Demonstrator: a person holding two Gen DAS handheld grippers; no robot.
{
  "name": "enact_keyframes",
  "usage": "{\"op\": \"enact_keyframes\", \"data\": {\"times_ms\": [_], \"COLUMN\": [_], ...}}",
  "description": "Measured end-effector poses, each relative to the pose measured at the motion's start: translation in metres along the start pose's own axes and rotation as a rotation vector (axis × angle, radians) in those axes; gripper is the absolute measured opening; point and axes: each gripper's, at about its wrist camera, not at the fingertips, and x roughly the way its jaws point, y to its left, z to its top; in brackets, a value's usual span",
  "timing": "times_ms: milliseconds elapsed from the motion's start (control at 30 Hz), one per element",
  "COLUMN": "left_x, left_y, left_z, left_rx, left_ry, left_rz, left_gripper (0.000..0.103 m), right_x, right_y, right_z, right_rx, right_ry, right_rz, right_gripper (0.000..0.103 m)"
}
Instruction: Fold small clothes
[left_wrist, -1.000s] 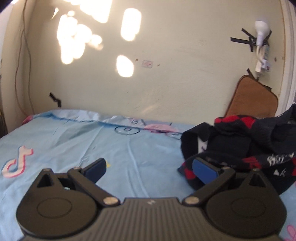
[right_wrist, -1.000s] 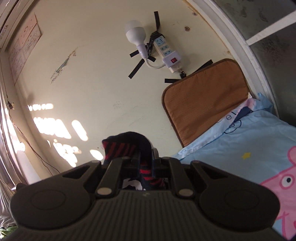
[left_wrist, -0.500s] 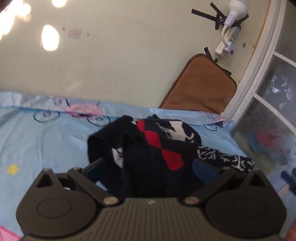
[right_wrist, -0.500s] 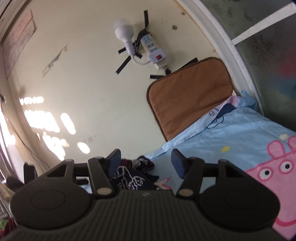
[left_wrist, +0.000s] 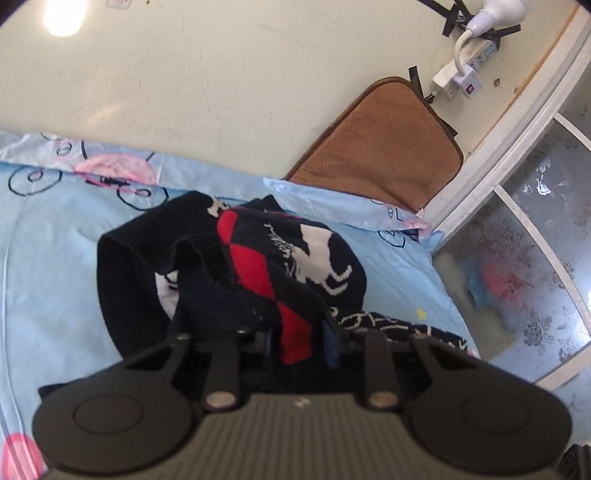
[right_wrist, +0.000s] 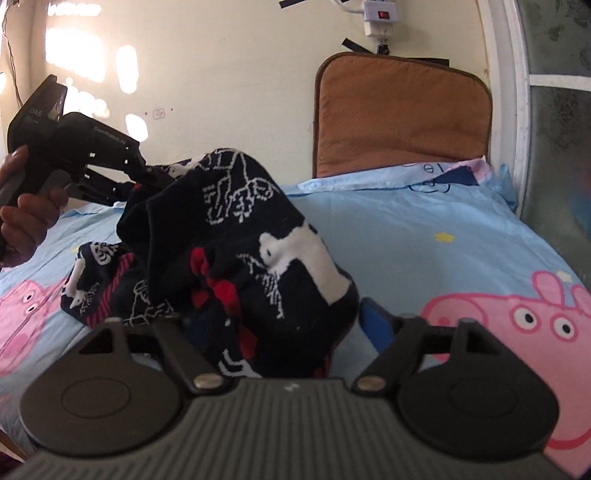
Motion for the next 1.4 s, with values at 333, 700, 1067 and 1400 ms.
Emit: {"op": "enact_keyframes", "data": {"times_ms": [333,700,1067,1400], "left_x": [-0.105,-0.187,-0.163,-0.138], "left_y": [0.026,0.087,0.111,0.050], "left_z": [0.029,0.024,-0.043,-0.144], "left_rx": [-0.082,-0.201,-0.151,-0.091], "left_ry": [-0.236,-0.453,-0.264,-0.019], "left_rz": [-0.050,0.022,-0.006,-0.207], "left_gripper": [0.012,0.003,0.013,0.073], "right_x": [-0.029,0.003,-0.010,0.105], "right_y": [0.047,0.087,0.060,0.116], "right_z": [0.014,0.009,0.048,0.163], "right_rx": [-0.065,-0.039,0.009,-0.220], "right_ry": [-0.014,0.151,0.057,0.150], "right_rz": [0.611,0.773,0.653,0.392], "right_gripper": [0.019,0.033,0.045,0.076]}}
